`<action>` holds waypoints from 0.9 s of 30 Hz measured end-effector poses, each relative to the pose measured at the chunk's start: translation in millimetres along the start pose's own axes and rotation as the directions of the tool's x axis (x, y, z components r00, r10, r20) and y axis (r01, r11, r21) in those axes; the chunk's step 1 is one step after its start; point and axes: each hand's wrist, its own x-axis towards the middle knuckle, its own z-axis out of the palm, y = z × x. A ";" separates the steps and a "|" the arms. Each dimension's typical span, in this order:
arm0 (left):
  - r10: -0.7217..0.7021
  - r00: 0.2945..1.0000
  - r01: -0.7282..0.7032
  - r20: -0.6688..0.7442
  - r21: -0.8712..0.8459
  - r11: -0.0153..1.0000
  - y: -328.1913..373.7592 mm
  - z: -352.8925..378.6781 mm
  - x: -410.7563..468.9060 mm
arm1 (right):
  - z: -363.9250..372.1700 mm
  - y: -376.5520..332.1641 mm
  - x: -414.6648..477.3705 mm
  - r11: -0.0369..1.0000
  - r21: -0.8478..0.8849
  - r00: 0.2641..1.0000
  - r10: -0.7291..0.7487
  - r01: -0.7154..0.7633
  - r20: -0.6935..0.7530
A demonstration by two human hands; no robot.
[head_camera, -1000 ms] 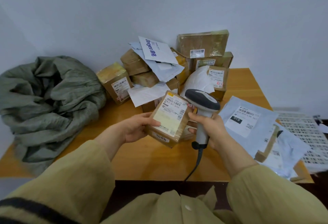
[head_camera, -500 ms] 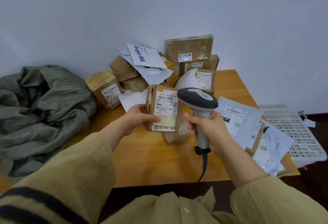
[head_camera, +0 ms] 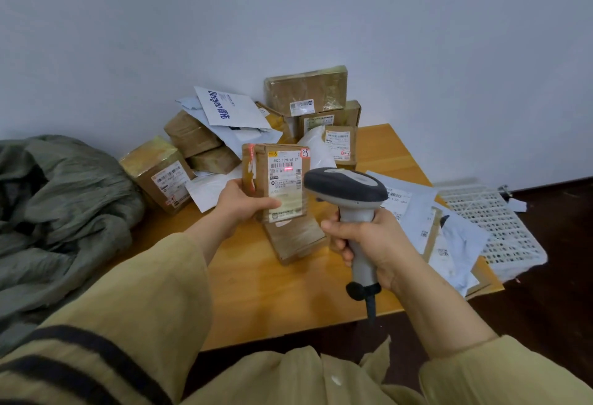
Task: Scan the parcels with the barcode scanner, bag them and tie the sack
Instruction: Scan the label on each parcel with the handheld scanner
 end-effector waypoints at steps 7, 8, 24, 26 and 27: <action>0.000 0.999 -0.001 0.032 0.010 1.000 -0.8 8.3 8.6 | -7.0 -2.7 -6.9 1.000 -0.010 1.000 -0.023 0.022 -0.010; 0.001 0.999 -0.002 0.034 0.012 1.000 -1.1 9.1 9.6 | -7.6 -2.9 -7.4 1.000 -0.010 1.000 -0.021 0.020 -0.015; -0.028 0.999 0.027 0.033 0.011 1.000 -1.8 18.8 1.0 | -11.4 -0.4 -5.2 1.000 -0.030 1.000 -0.006 0.005 -0.030; -0.039 0.999 0.038 0.031 0.015 0.999 -2.5 18.5 0.6 | -11.6 0.2 -4.3 0.999 -0.033 1.000 -0.002 0.001 -0.023; -0.045 0.999 0.044 0.032 0.018 0.999 -3.0 18.3 0.4 | -11.8 0.7 -3.5 0.999 -0.036 1.000 0.001 -0.001 -0.019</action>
